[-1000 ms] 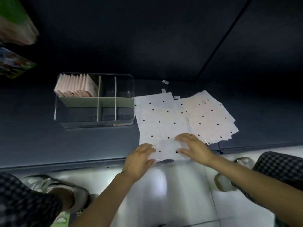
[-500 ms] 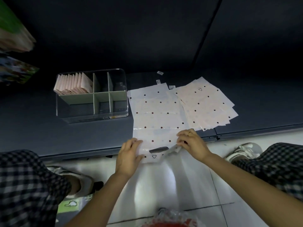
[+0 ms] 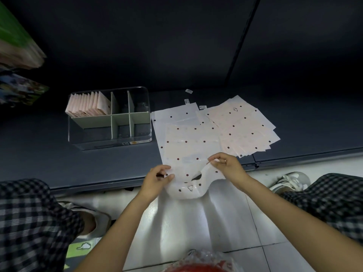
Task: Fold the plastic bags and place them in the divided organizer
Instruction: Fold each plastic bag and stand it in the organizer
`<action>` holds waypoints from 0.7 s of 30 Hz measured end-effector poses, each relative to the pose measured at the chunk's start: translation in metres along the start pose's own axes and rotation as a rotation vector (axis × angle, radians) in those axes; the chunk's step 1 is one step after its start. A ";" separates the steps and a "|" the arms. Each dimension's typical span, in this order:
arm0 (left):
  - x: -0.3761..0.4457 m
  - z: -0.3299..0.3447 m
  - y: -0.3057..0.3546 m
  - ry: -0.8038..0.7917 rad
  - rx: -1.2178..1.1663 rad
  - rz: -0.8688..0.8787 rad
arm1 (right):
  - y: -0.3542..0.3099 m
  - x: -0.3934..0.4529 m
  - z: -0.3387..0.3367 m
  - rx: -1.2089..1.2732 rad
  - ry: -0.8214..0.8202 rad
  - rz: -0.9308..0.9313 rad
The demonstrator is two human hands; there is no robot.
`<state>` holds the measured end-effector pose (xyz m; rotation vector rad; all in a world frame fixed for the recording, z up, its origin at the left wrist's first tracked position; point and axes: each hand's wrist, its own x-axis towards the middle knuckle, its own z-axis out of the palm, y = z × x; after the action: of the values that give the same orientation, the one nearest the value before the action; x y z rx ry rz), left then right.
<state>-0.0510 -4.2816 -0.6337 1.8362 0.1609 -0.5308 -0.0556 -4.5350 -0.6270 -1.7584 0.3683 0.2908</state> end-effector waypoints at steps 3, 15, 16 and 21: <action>0.002 -0.010 -0.001 -0.051 0.028 -0.030 | -0.009 0.004 -0.007 0.302 -0.038 0.197; 0.033 -0.014 0.026 -0.041 -0.746 -0.218 | 0.009 0.029 -0.022 0.776 -0.020 0.415; 0.036 -0.012 0.027 -0.037 -0.802 -0.227 | 0.011 0.031 -0.025 0.709 -0.076 0.366; 0.050 -0.005 0.021 0.036 -0.843 -0.254 | 0.015 0.038 -0.024 0.035 -0.114 0.133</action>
<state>0.0021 -4.2916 -0.6358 1.0043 0.5574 -0.5001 -0.0267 -4.5648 -0.6502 -1.6776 0.4068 0.4748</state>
